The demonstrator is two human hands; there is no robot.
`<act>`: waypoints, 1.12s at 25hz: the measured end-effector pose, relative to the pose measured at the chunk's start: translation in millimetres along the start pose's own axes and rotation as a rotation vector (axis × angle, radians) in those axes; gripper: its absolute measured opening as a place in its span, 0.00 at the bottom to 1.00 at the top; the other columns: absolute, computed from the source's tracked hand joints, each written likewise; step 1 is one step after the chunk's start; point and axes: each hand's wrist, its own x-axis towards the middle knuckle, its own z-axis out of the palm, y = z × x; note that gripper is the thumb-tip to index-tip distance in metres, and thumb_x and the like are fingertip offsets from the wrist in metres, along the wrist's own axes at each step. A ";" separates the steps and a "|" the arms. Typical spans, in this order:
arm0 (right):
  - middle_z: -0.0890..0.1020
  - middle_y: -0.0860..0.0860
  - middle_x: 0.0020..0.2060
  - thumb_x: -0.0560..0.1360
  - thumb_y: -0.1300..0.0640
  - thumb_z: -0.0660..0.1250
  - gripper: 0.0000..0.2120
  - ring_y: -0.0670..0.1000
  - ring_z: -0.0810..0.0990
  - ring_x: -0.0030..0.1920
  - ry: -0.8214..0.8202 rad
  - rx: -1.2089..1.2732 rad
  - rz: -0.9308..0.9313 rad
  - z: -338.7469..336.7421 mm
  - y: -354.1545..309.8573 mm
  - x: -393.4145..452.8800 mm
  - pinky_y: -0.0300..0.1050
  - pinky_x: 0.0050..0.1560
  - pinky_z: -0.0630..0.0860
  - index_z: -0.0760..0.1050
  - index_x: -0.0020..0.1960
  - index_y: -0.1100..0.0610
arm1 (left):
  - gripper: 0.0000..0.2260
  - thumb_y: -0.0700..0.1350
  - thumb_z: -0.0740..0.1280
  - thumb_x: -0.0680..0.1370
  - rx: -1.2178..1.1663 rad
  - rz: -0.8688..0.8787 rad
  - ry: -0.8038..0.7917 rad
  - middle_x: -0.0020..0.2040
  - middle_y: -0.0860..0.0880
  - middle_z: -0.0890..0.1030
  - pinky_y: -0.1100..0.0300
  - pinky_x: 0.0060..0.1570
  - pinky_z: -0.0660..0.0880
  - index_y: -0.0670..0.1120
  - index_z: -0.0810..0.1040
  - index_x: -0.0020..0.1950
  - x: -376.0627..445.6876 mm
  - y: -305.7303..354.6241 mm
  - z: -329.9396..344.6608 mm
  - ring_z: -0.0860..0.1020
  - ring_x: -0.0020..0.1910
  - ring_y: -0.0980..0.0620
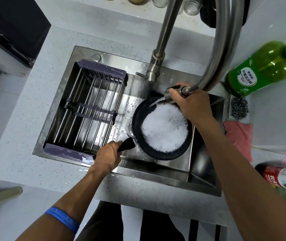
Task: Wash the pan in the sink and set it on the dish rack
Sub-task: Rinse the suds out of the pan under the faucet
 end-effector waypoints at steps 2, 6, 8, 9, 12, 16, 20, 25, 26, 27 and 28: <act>0.77 0.44 0.27 0.75 0.48 0.69 0.14 0.39 0.75 0.29 0.015 -0.114 -0.019 -10.8 3.4 -0.3 0.26 0.32 0.65 0.75 0.33 0.52 | 0.12 0.45 0.66 0.78 0.015 0.017 -0.003 0.43 0.53 0.74 0.61 0.40 0.69 0.49 0.75 0.62 -0.7 0.9 -0.8 0.73 0.39 0.54; 0.78 0.53 0.28 0.75 0.43 0.68 0.20 0.52 0.75 0.32 0.060 -0.340 -0.004 -33.4 19.9 3.1 0.43 0.33 0.68 0.76 0.32 0.57 | 0.09 0.45 0.66 0.78 0.003 0.027 0.005 0.42 0.53 0.75 0.61 0.39 0.70 0.50 0.75 0.58 -1.7 3.2 -3.6 0.75 0.38 0.53; 0.80 0.54 0.32 0.73 0.41 0.68 0.19 0.55 0.78 0.35 0.040 -0.380 0.031 -46.1 27.1 4.7 0.47 0.37 0.74 0.79 0.35 0.57 | 0.09 0.45 0.66 0.78 0.011 0.031 0.004 0.42 0.53 0.75 0.60 0.39 0.70 0.50 0.75 0.57 -1.7 3.7 -4.5 0.74 0.38 0.52; 0.80 0.53 0.33 0.73 0.41 0.67 0.18 0.55 0.78 0.36 0.021 -0.405 0.036 -52.5 28.6 4.2 0.47 0.38 0.75 0.79 0.36 0.56 | 0.09 0.44 0.66 0.78 0.014 0.031 0.004 0.42 0.53 0.74 0.60 0.39 0.70 0.50 0.75 0.58 -2.0 3.9 -4.8 0.74 0.38 0.53; 0.79 0.51 0.32 0.74 0.43 0.67 0.18 0.55 0.78 0.35 -0.039 -0.522 0.026 -67.9 32.5 -1.3 0.46 0.36 0.71 0.78 0.35 0.56 | 0.10 0.44 0.66 0.78 0.011 0.030 0.002 0.42 0.53 0.74 0.61 0.39 0.69 0.50 0.76 0.59 -2.4 5.1 -5.6 0.73 0.38 0.54; 0.75 0.50 0.28 0.72 0.44 0.67 0.19 0.53 0.77 0.33 -0.140 -0.589 0.101 -79.9 29.8 -17.3 0.44 0.33 0.67 0.71 0.29 0.55 | 0.11 0.44 0.66 0.78 0.004 0.017 -0.001 0.41 0.53 0.75 0.61 0.38 0.69 0.49 0.76 0.60 -2.1 4.6 -6.2 0.74 0.37 0.53; 0.77 0.50 0.27 0.73 0.43 0.69 0.20 0.50 0.77 0.31 -0.278 -0.510 0.174 -77.7 23.6 -39.2 0.43 0.33 0.68 0.73 0.29 0.55 | 0.11 0.44 0.65 0.78 -0.005 0.006 0.000 0.42 0.50 0.78 0.60 0.39 0.70 0.48 0.76 0.61 -2.8 5.9 -7.0 0.76 0.39 0.51; 0.79 0.53 0.30 0.74 0.45 0.70 0.21 0.52 0.79 0.34 -0.322 -0.414 0.212 -68.7 6.5 -55.1 0.43 0.37 0.73 0.73 0.29 0.57 | 0.12 0.45 0.65 0.78 0.024 0.000 -0.006 0.45 0.48 0.80 0.59 0.41 0.72 0.48 0.76 0.61 -5.0 8.7 -8.8 0.76 0.40 0.50; 0.79 0.53 0.30 0.74 0.45 0.70 0.20 0.52 0.79 0.34 -0.322 -0.405 0.225 -66.3 4.3 -55.9 0.43 0.37 0.73 0.73 0.30 0.57 | 0.12 0.46 0.66 0.77 0.064 0.002 -0.007 0.47 0.47 0.80 0.57 0.44 0.74 0.47 0.76 0.60 -5.0 12.7 -10.1 0.78 0.42 0.48; 0.80 0.52 0.30 0.73 0.44 0.70 0.20 0.52 0.79 0.34 -0.317 -0.394 0.228 -63.2 2.5 -55.4 0.44 0.38 0.74 0.74 0.30 0.57 | 0.12 0.46 0.66 0.76 0.131 0.000 -0.010 0.49 0.47 0.80 0.55 0.48 0.75 0.45 0.75 0.59 -4.5 19.8 -10.8 0.79 0.46 0.47; 0.81 0.51 0.30 0.73 0.43 0.70 0.20 0.51 0.80 0.34 -0.309 -0.375 0.223 -58.8 -0.4 -55.7 0.45 0.39 0.76 0.75 0.31 0.57 | 0.13 0.46 0.65 0.76 0.211 -0.004 -0.017 0.51 0.46 0.80 0.53 0.52 0.75 0.44 0.73 0.59 -3.4 27.6 -9.5 0.79 0.49 0.47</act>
